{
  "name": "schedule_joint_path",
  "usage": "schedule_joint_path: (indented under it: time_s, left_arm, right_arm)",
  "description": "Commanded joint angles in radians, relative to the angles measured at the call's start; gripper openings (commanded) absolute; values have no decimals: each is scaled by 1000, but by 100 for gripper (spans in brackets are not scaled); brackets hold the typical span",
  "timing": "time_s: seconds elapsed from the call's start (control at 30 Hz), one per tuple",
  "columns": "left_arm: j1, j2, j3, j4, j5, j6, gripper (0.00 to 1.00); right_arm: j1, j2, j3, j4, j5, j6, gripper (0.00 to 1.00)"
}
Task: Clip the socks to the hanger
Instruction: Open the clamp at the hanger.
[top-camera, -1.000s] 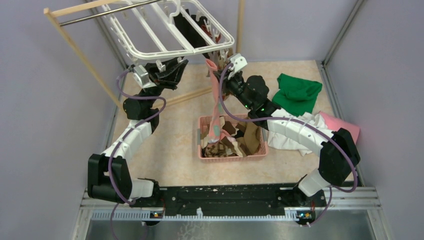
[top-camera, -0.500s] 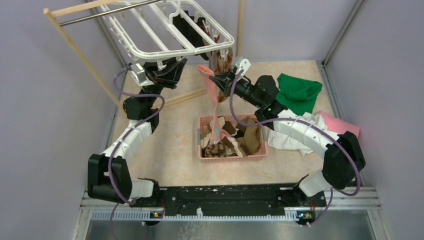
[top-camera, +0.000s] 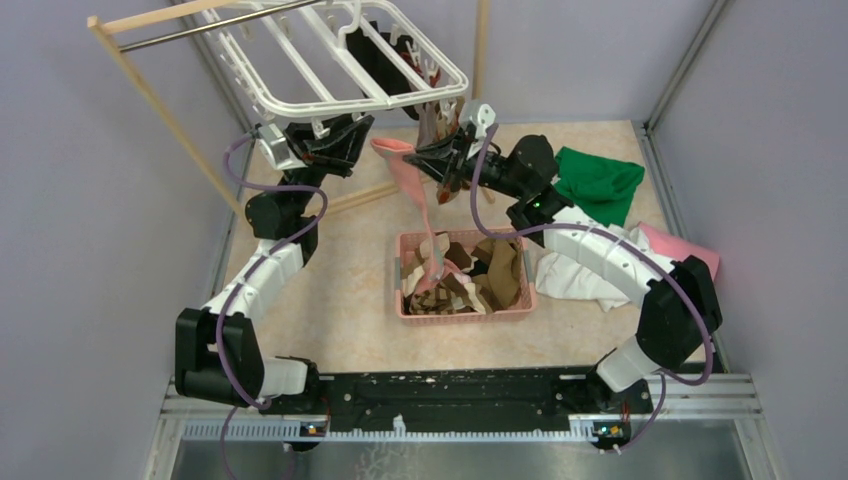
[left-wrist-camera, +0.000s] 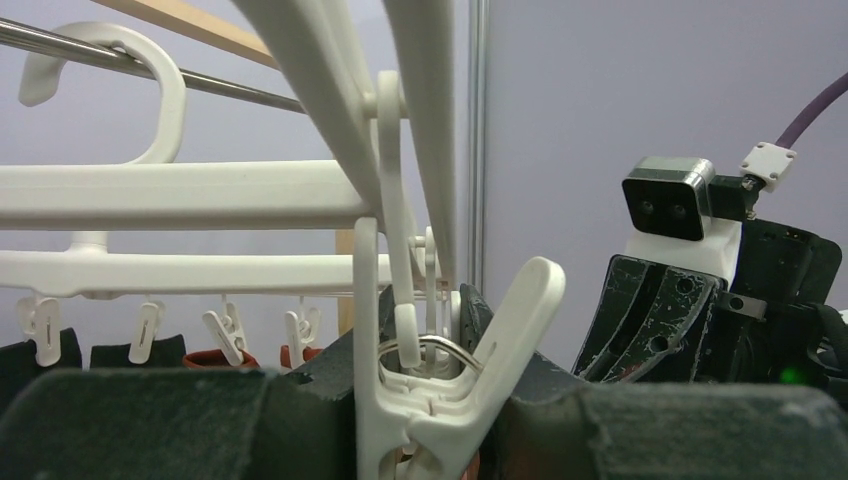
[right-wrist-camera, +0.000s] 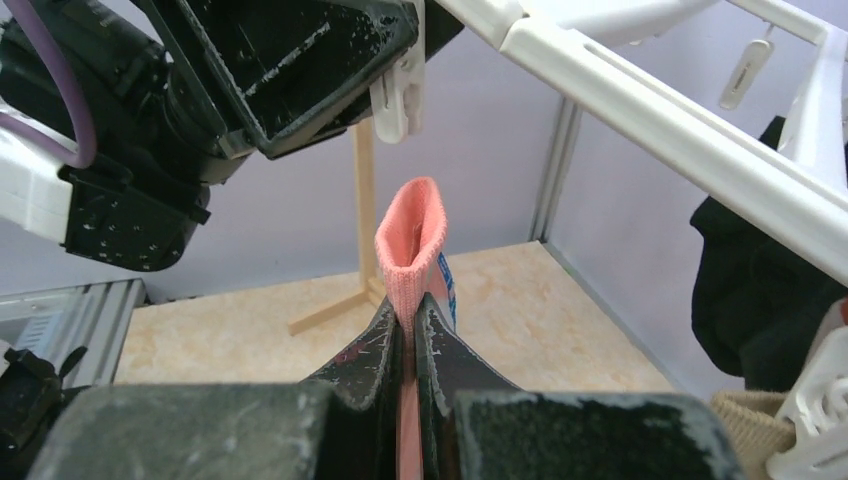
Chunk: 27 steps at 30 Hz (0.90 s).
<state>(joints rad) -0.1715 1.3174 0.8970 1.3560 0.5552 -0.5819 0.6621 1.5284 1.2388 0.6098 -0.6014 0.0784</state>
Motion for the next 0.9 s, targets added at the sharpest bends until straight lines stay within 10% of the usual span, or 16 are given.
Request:
schedule_joint_path:
  time_s: [0.0,0.87]
  left_arm:
    - [-3,-27,36,52,-10,-23,17]
    - [-3,-16,43,42,-7,-12,17]
  right_arm:
    - [-11,21,81,66,-35,64,0]
    - [-3,12,95,107,-67,66,0]
